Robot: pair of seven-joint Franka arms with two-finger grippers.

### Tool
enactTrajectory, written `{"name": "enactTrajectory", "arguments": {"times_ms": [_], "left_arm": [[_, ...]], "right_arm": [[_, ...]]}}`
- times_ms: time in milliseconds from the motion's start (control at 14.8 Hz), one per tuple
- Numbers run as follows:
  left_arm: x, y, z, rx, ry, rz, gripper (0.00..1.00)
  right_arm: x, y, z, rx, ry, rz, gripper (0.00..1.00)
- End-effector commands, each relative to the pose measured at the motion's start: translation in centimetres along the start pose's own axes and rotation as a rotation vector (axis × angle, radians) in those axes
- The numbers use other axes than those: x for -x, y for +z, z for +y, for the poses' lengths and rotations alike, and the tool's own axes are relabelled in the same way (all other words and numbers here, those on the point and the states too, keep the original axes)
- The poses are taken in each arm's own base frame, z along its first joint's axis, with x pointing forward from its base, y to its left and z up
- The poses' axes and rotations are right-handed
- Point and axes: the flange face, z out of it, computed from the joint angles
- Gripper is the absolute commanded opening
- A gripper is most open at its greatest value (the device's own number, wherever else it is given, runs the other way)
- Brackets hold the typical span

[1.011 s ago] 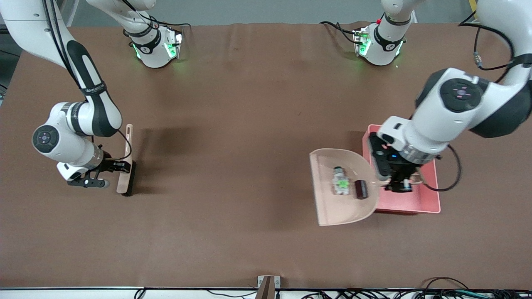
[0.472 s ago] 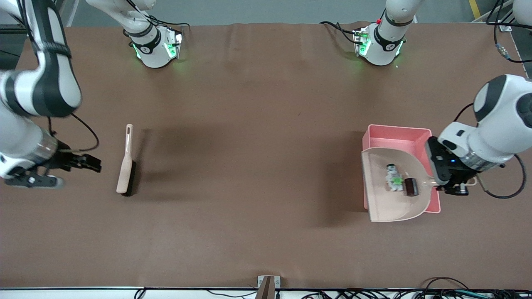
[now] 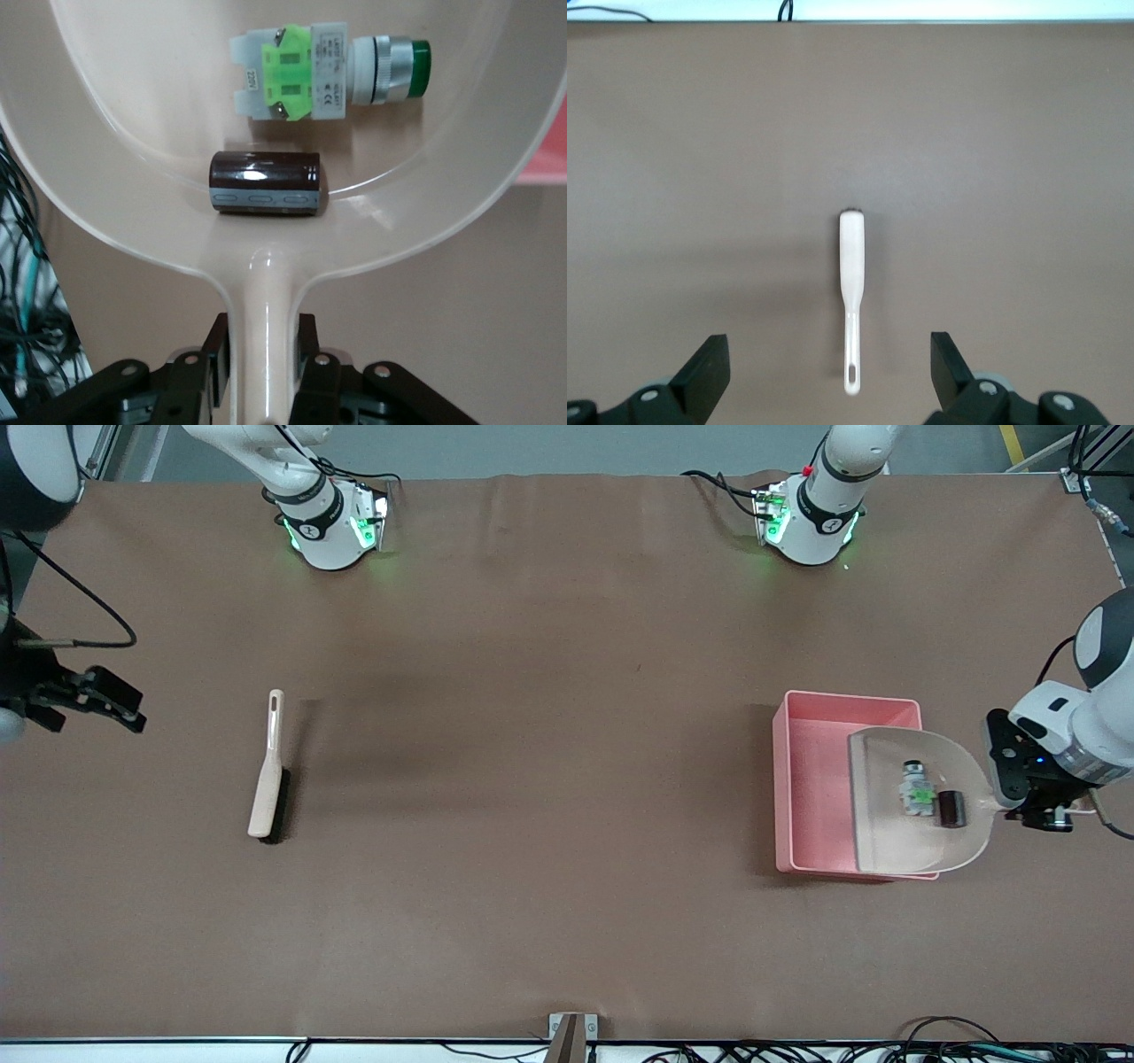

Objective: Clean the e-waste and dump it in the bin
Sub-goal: 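Tilt the dustpan with the left gripper to dump the parts into the bin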

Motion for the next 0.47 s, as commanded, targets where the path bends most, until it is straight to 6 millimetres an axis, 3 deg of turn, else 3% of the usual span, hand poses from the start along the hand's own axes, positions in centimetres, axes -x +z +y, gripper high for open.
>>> {"name": "enactTrajectory", "arguments": {"times_ms": [0, 202, 404], "left_arm": [[0.3, 0.3, 1.5, 0.017, 0.031, -0.104, 0.01], [-0.6, 1.8, 2.3, 0.015, 0.050, -0.226, 0.01], [-2.3, 1.5, 2.3, 0.006, 0.070, -0.351, 0.01]], "right_arm": [[-0.1, -2.5, 0.2, 0.009, -0.010, -0.002, 1.00], [0.8, -1.8, 0.7, -0.002, 0.019, -0.086, 1.00], [1.6, -2.1, 0.9, -0.001, 0.038, -0.116, 1.00]]}}
